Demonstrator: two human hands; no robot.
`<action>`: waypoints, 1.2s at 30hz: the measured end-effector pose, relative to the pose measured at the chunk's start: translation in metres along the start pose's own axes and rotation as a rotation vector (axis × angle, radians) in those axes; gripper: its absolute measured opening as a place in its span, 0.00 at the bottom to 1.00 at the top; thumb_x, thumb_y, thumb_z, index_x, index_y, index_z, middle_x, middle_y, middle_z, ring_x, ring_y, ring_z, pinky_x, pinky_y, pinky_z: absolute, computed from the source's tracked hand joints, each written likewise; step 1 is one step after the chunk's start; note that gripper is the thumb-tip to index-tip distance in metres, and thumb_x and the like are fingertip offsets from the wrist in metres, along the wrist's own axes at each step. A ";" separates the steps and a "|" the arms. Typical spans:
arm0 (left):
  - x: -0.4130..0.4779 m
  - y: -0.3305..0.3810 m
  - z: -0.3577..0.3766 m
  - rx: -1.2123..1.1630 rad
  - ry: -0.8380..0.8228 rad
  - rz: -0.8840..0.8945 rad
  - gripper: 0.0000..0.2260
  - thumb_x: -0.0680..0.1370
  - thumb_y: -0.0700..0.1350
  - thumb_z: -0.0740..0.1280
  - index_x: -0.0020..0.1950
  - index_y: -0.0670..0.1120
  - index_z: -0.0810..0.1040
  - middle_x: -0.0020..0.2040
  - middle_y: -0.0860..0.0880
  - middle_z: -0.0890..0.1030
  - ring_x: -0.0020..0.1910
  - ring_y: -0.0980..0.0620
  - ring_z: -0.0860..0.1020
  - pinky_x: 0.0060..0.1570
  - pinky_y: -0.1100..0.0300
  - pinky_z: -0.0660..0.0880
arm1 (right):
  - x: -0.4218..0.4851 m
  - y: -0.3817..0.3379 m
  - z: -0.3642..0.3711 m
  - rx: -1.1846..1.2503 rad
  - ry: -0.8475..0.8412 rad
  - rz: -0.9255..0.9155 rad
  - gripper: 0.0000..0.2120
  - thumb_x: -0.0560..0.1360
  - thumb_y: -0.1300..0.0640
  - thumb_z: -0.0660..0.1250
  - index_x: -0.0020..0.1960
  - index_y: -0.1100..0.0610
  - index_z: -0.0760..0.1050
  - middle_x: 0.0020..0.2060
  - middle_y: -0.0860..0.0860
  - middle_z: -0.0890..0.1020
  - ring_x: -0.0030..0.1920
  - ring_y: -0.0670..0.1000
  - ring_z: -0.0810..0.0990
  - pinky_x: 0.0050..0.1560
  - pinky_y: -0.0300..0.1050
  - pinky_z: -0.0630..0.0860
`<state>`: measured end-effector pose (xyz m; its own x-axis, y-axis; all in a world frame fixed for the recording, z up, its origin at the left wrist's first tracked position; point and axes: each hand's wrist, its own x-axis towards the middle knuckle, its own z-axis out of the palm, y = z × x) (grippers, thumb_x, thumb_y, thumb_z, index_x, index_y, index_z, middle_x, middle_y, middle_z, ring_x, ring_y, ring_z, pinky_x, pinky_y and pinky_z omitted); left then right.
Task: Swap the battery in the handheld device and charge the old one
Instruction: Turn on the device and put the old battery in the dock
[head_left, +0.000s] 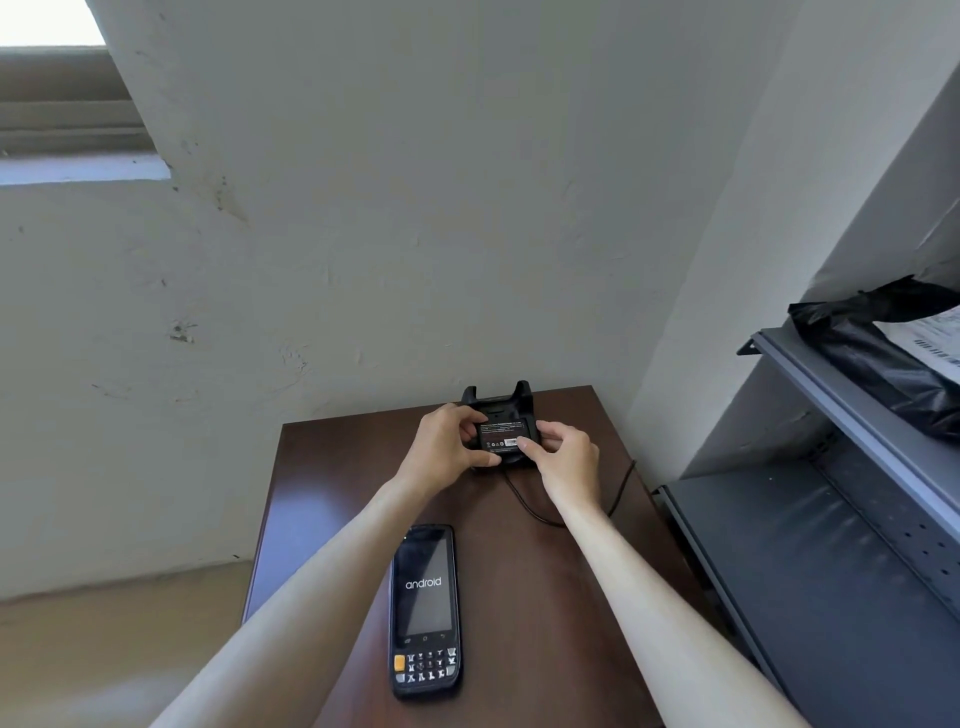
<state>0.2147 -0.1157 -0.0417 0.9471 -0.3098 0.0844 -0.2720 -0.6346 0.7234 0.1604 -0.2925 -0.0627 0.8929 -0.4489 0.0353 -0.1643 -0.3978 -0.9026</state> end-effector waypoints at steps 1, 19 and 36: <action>-0.001 0.000 0.001 -0.001 0.006 0.004 0.29 0.64 0.46 0.84 0.63 0.44 0.82 0.49 0.46 0.80 0.45 0.54 0.77 0.41 0.78 0.68 | 0.000 0.000 0.000 0.003 0.000 -0.004 0.19 0.72 0.56 0.78 0.61 0.59 0.82 0.53 0.52 0.85 0.49 0.44 0.83 0.49 0.31 0.74; -0.016 -0.002 -0.001 0.025 0.088 -0.024 0.24 0.69 0.51 0.80 0.63 0.47 0.83 0.47 0.49 0.80 0.44 0.53 0.77 0.47 0.62 0.73 | 0.001 -0.001 -0.003 -0.113 -0.055 -0.154 0.19 0.70 0.53 0.79 0.61 0.51 0.82 0.50 0.49 0.83 0.51 0.48 0.82 0.54 0.45 0.79; -0.016 -0.009 0.008 0.102 0.086 0.071 0.18 0.77 0.51 0.74 0.65 0.48 0.82 0.41 0.47 0.78 0.41 0.49 0.75 0.43 0.56 0.72 | 0.004 0.006 0.002 -0.136 -0.049 -0.148 0.19 0.70 0.52 0.79 0.60 0.48 0.82 0.49 0.48 0.83 0.51 0.50 0.82 0.55 0.51 0.80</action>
<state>0.2001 -0.1110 -0.0553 0.9347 -0.2975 0.1943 -0.3506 -0.6831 0.6407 0.1636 -0.2953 -0.0689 0.9304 -0.3389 0.1395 -0.0817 -0.5629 -0.8225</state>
